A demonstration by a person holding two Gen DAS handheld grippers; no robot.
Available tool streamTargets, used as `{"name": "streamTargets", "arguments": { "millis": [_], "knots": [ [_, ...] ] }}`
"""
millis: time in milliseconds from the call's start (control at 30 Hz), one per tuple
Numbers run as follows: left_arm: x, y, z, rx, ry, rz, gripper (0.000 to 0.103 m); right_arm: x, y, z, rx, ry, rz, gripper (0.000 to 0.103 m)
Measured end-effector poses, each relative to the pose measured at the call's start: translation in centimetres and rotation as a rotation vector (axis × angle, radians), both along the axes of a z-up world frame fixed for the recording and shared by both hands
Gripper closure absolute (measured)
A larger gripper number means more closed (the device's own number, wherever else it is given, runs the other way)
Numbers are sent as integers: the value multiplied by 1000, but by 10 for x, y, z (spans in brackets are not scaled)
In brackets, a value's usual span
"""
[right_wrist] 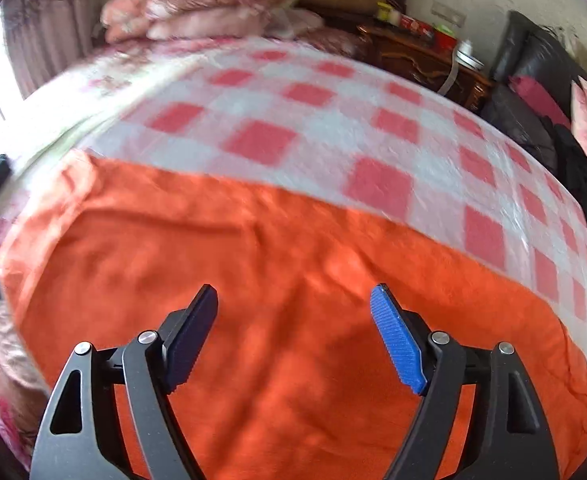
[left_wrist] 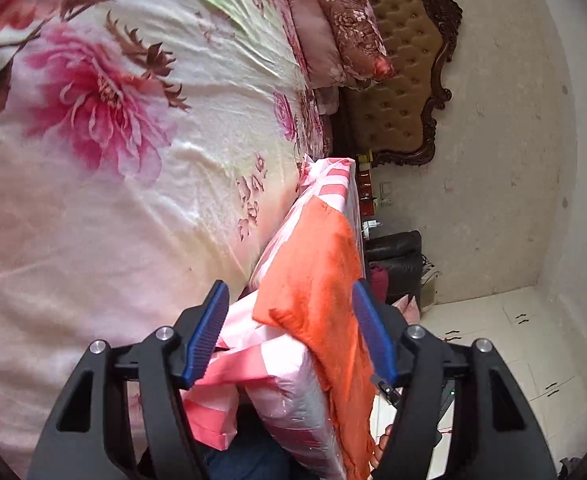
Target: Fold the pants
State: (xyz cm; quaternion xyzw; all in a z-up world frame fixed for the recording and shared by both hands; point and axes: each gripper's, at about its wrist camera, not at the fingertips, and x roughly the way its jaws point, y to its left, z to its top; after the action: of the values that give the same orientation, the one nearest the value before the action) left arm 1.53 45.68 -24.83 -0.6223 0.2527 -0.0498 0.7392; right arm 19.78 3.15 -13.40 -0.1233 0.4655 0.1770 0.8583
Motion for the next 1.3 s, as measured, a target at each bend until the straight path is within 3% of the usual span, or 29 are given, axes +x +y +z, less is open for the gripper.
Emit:
{"name": "streamTargets", "arguments": {
  "millis": [133, 300, 333, 433, 467, 700, 833, 1100, 1167, 1300],
  "knots": [
    [1, -4, -13, -104, -88, -30, 40, 2, 51, 8, 53, 30, 111, 27],
    [15, -11, -19, -168, -149, -88, 41, 7, 121, 1, 54, 70, 233, 37],
    [20, -13, -20, -175, -154, -103, 45, 9, 135, -4, 45, 84, 247, 39],
    [29, -15, -20, -137, -106, -99, 74, 15, 162, -18, -19, 71, 251, 42],
    [30, -15, -18, -122, -103, -102, 79, 16, 167, -18, -16, 52, 247, 41],
    [34, -21, 13, 74, -4, -80, 86, 22, 166, -14, -31, 46, 201, 41],
    [38, -30, 35, 220, 76, -66, 92, 10, 138, 3, -21, 31, 135, 29],
    [46, -47, 77, 482, 209, -39, 94, -16, 64, 12, -59, 29, -15, 28],
    [48, -54, 86, 565, 245, -38, 94, -21, 51, 15, -56, 22, -27, 28],
    [64, -81, 113, 826, 372, -58, 94, -22, 28, 16, 15, 73, -51, 28]
  ]
}}
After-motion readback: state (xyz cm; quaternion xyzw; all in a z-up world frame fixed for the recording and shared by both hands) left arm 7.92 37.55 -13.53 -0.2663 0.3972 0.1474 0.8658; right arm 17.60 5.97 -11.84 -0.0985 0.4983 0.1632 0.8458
